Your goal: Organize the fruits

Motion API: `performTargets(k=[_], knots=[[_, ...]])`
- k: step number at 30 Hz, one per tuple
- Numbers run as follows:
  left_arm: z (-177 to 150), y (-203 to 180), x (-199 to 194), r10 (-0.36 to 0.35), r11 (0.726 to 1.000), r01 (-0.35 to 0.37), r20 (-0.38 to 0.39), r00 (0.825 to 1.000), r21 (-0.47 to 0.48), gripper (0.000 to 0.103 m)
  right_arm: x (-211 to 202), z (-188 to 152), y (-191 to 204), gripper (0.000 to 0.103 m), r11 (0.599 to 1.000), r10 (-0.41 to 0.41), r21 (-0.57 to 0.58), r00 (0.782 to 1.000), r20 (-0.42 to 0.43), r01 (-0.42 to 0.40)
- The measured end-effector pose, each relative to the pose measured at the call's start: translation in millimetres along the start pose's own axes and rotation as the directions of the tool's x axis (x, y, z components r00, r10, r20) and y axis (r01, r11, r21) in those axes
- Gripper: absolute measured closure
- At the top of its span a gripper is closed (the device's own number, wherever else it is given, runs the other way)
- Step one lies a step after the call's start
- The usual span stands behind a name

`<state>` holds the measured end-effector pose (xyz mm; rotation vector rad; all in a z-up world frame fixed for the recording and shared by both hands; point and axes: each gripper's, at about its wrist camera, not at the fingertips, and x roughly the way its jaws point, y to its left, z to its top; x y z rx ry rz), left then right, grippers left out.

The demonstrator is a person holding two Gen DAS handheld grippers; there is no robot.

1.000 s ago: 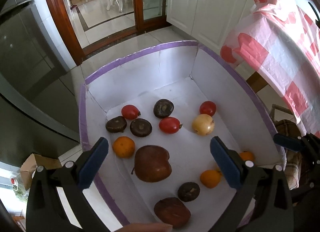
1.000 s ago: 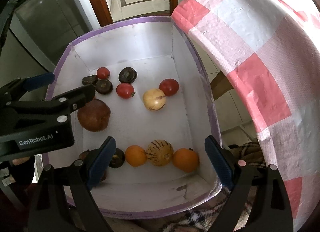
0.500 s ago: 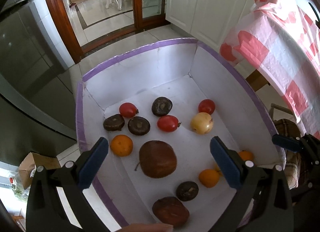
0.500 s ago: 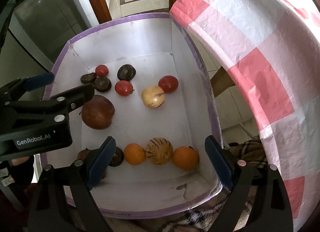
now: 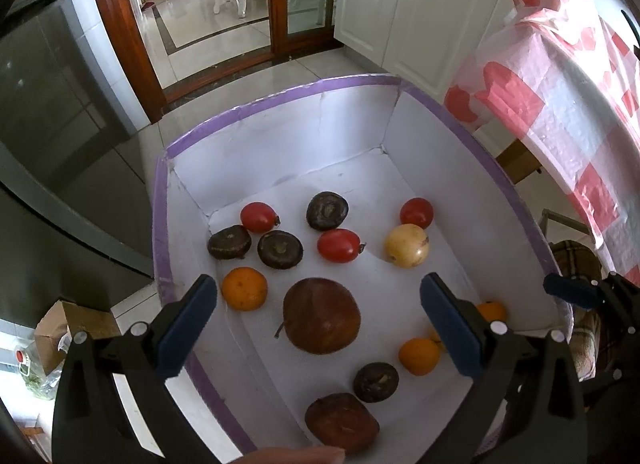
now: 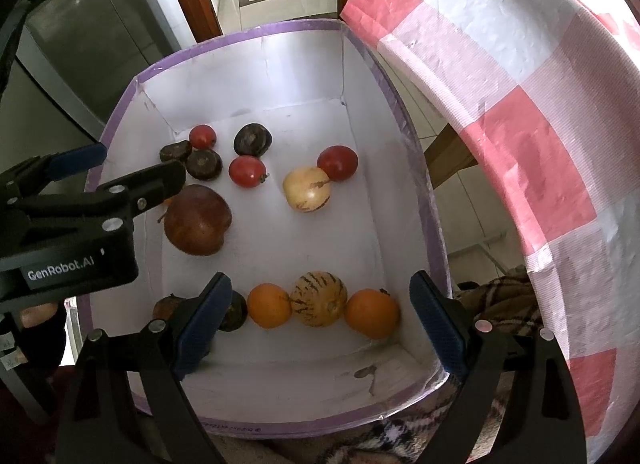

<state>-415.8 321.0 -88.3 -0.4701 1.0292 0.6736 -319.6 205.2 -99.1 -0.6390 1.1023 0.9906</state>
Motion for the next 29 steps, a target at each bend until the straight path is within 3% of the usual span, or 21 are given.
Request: performTargets(k=[19,29], knots=[[1,5,4,0.010,1.000,-0.010,-0.008,1.000,-0.008,0.001,2,-1,2,0.015,1.000,0.000,-0.001,1.000,-0.003,0.000],[10,8,-9,0.065,0.998,-0.065,0.005,0.998,-0.004,0.001,-15,-3,5,0.015,1.000,0.022,-0.023,0.999,0.040,-0.021]])
